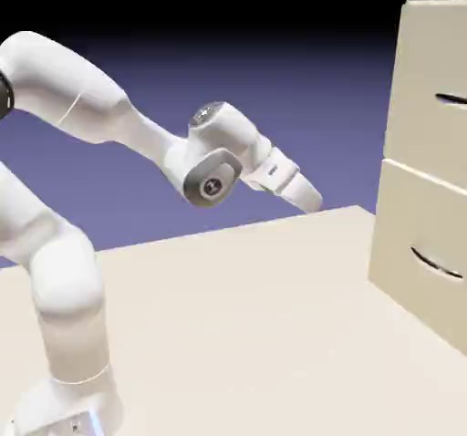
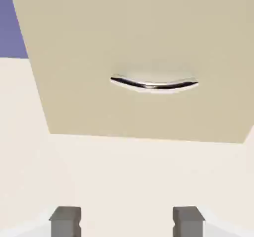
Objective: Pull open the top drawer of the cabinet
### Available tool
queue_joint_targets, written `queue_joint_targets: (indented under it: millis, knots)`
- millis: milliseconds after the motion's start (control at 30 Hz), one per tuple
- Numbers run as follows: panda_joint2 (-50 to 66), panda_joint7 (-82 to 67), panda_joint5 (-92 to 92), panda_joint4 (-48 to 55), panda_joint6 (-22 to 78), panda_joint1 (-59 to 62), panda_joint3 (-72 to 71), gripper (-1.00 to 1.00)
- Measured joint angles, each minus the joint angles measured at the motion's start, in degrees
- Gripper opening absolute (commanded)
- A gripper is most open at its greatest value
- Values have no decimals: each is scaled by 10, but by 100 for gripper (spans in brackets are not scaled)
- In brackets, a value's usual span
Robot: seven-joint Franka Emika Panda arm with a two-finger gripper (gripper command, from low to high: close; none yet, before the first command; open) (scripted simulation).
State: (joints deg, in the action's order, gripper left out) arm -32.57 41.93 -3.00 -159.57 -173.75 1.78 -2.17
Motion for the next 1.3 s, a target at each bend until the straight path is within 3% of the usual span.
queue_joint_targets:
  millis: [1300]
  knots:
    - [27, -171, -972, 464, 83, 798, -701, 0]
